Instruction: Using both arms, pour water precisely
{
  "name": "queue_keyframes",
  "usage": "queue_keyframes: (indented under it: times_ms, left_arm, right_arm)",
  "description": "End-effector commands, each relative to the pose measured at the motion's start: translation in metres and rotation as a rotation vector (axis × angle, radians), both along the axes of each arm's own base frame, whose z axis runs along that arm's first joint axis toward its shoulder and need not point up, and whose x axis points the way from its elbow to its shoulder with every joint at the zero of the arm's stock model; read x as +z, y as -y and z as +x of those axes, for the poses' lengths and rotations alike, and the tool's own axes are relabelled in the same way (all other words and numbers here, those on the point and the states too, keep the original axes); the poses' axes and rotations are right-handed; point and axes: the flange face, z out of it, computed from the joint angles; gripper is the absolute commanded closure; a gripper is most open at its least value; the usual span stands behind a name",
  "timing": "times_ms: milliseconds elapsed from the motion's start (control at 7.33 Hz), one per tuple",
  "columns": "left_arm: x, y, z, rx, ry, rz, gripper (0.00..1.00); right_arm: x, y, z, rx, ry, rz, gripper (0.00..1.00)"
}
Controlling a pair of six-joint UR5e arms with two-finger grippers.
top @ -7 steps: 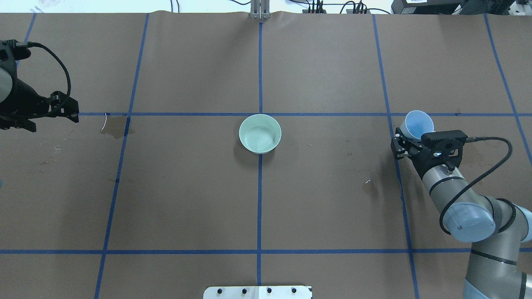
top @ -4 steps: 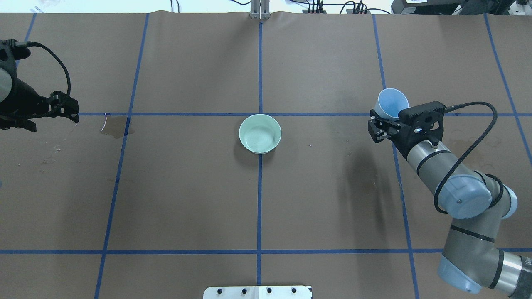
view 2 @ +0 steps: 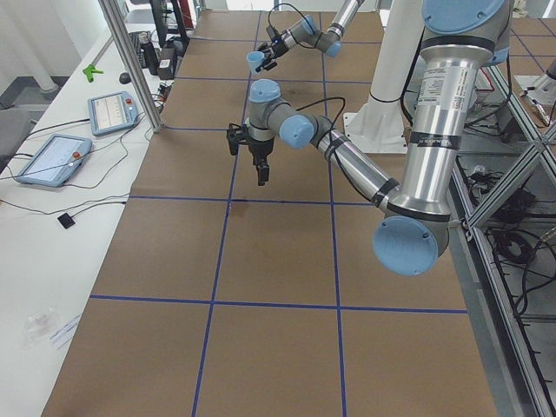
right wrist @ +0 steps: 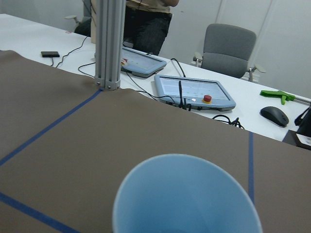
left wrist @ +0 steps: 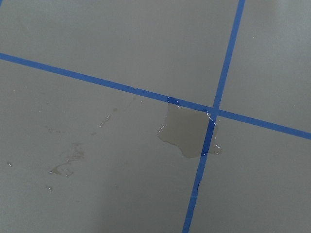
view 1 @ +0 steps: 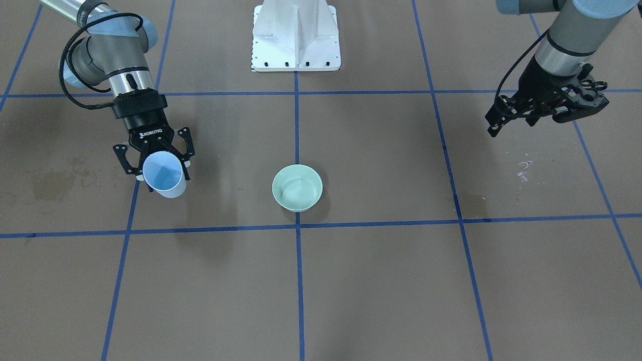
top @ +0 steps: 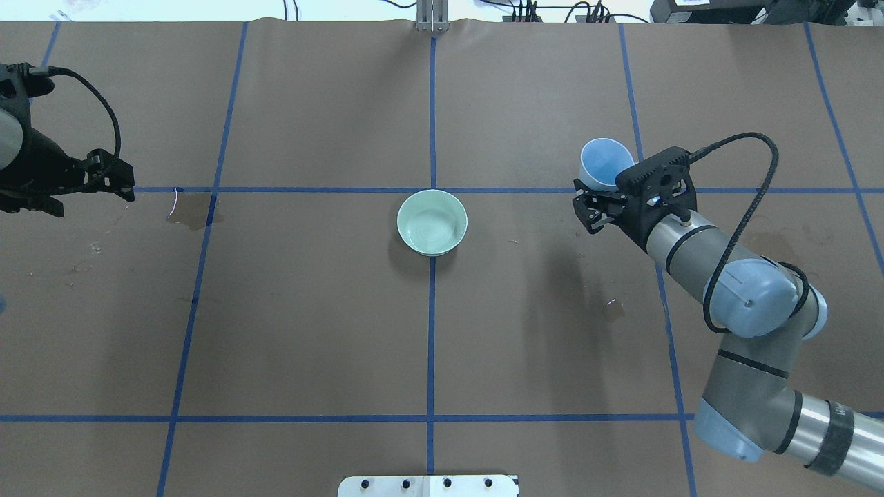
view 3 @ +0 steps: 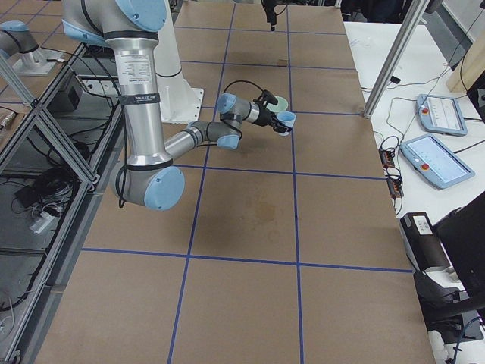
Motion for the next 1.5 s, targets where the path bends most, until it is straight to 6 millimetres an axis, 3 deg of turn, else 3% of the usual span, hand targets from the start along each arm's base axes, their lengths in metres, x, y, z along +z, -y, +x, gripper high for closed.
queue_keyframes:
  times_ms: [0, 545, 1091, 1364]
  left_arm:
    - [-0.004, 0.003, 0.002, 0.012, -0.001, 0.016, 0.00]
    - [0.009, 0.013, -0.023, 0.093, 0.044, 0.108, 0.00]
    - [0.044, 0.041, -0.061, 0.154, 0.111, 0.165, 0.00]
    - [0.050, 0.045, -0.064, 0.155, 0.116, 0.161, 0.00]
  right_arm:
    - [-0.041, 0.011, -0.055, -0.161, 0.003, -0.018, 1.00]
    - [-0.065, 0.008, -0.073, -0.287, -0.029, -0.011, 1.00]
    - [-0.109, 0.018, -0.094, -0.438, -0.135, -0.100, 1.00]
    - [-0.126, 0.022, -0.102, -0.497, -0.236, -0.141, 1.00]
